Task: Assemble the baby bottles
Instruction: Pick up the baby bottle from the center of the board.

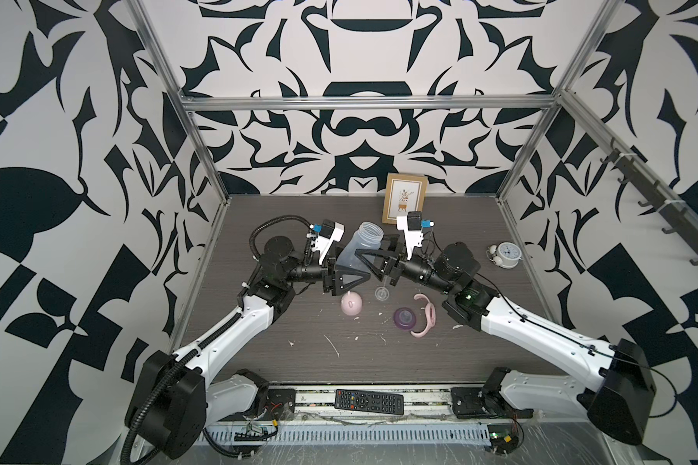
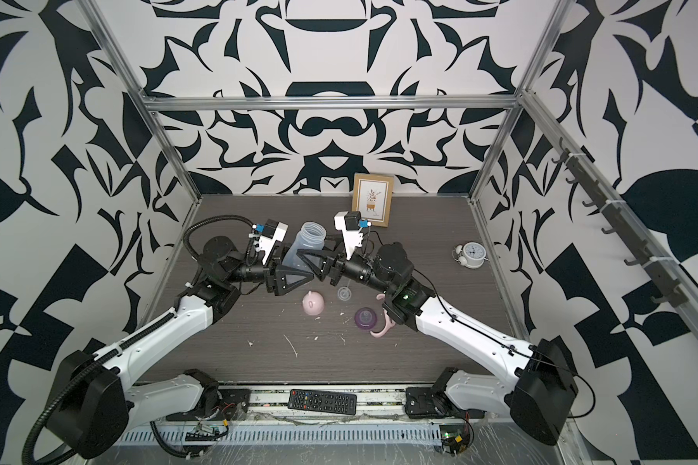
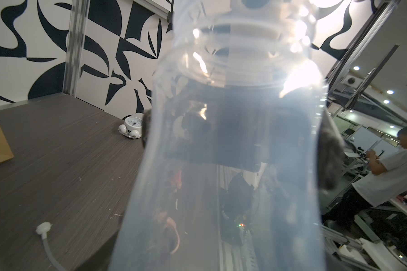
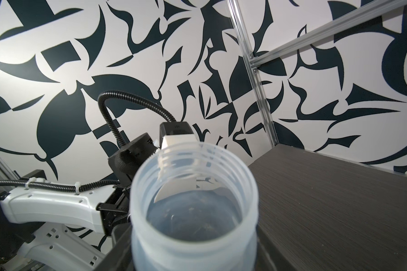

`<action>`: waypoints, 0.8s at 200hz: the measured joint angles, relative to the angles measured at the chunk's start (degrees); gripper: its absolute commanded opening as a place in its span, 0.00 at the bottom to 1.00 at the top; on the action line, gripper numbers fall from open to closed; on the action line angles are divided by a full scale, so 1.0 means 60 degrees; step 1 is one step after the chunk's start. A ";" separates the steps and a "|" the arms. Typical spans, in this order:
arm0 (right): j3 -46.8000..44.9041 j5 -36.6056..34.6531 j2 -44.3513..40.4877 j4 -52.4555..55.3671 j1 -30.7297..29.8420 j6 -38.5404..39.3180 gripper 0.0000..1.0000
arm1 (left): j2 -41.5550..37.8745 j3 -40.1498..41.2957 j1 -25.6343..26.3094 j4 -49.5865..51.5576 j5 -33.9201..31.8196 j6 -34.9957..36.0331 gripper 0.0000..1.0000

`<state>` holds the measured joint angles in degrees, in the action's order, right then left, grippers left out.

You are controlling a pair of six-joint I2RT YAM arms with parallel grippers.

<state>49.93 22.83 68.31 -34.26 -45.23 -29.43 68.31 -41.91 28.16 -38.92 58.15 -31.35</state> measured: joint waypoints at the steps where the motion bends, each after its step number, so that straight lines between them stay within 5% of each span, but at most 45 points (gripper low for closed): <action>1: 0.0000 0.0004 0.0000 0.0000 0.0000 0.0004 0.42 | 0.0004 0.0007 0.0000 -0.0022 -0.0004 0.0004 0.67; 21: -0.0033 -0.0022 0.0000 -0.0106 0.0007 -0.0047 0.47 | 0.0051 0.0033 0.0004 -0.0270 -0.0007 -0.0248 0.59; 56: -0.0058 0.0004 -0.0007 -0.0087 0.0084 -0.0040 0.87 | 0.0069 0.0033 0.0007 -0.0266 -0.0080 -0.0266 0.41; 73: -0.0051 -0.0015 -0.0160 0.0590 0.0149 0.0164 0.94 | -0.0055 0.0000 0.0025 0.0583 -0.0521 0.0208 0.28; 120: 0.0277 -0.1330 -0.1585 0.4608 0.0168 0.1333 0.96 | -0.0907 -0.0350 0.0051 0.4415 -0.3865 0.2612 0.07; 160: 0.0412 -0.3483 -0.2601 0.8240 0.0168 0.0929 0.81 | -0.1417 -0.0153 0.0051 0.5694 -0.6087 0.4142 0.02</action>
<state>52.40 1.93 52.71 15.18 -44.23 -23.86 59.81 -42.83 28.47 -4.75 21.63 -6.50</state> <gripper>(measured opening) 0.872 0.801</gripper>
